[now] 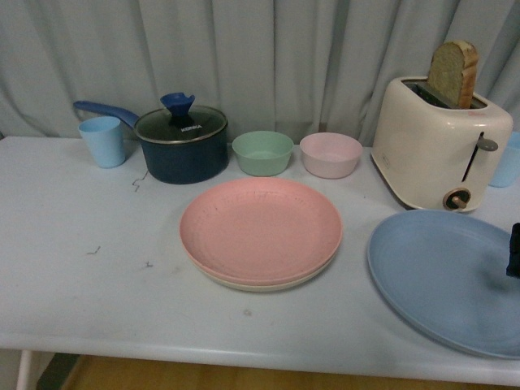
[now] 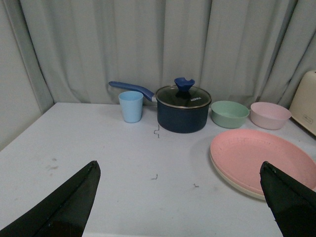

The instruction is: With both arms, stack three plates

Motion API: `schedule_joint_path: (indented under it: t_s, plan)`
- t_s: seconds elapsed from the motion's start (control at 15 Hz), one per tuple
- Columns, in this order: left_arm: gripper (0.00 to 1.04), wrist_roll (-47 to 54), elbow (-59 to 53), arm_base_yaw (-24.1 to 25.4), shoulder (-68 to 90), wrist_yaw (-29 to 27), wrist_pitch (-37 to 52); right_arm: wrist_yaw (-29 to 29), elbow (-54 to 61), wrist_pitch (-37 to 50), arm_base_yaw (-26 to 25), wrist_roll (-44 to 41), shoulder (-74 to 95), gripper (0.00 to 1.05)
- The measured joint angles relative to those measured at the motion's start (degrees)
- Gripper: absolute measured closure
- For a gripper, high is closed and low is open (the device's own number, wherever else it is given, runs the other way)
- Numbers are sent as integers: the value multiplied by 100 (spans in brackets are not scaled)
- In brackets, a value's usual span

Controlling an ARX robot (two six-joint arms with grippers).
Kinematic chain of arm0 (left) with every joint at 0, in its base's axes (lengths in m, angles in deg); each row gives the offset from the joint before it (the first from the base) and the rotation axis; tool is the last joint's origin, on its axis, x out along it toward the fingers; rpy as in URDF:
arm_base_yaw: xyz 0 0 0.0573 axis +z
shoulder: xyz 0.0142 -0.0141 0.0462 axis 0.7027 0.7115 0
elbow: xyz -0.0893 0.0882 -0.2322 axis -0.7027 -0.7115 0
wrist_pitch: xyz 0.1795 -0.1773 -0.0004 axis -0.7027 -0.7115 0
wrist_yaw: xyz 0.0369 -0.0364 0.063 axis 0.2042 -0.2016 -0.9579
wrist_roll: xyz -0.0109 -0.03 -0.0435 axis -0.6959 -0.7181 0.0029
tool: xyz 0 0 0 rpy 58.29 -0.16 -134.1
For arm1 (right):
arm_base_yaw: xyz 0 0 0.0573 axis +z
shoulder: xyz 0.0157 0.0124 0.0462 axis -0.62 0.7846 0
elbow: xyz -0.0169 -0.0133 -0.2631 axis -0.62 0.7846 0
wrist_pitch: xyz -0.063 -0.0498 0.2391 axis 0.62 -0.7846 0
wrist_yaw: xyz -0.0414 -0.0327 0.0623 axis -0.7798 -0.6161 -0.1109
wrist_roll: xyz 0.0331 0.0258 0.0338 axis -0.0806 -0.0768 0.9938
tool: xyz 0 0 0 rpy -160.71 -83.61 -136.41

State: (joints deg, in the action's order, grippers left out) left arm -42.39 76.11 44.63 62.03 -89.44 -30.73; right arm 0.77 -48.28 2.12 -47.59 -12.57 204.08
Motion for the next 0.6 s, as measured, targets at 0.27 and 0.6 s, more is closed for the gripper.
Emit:
schedule_joint_path:
  t_s: [0.27,0.6]
  plan:
    - [7,0,0,0,0,0,2,66,70,122,28,2,26,71]
    - [7,0,0,0,0,2,0,382,181,201,22,24,-192,102]
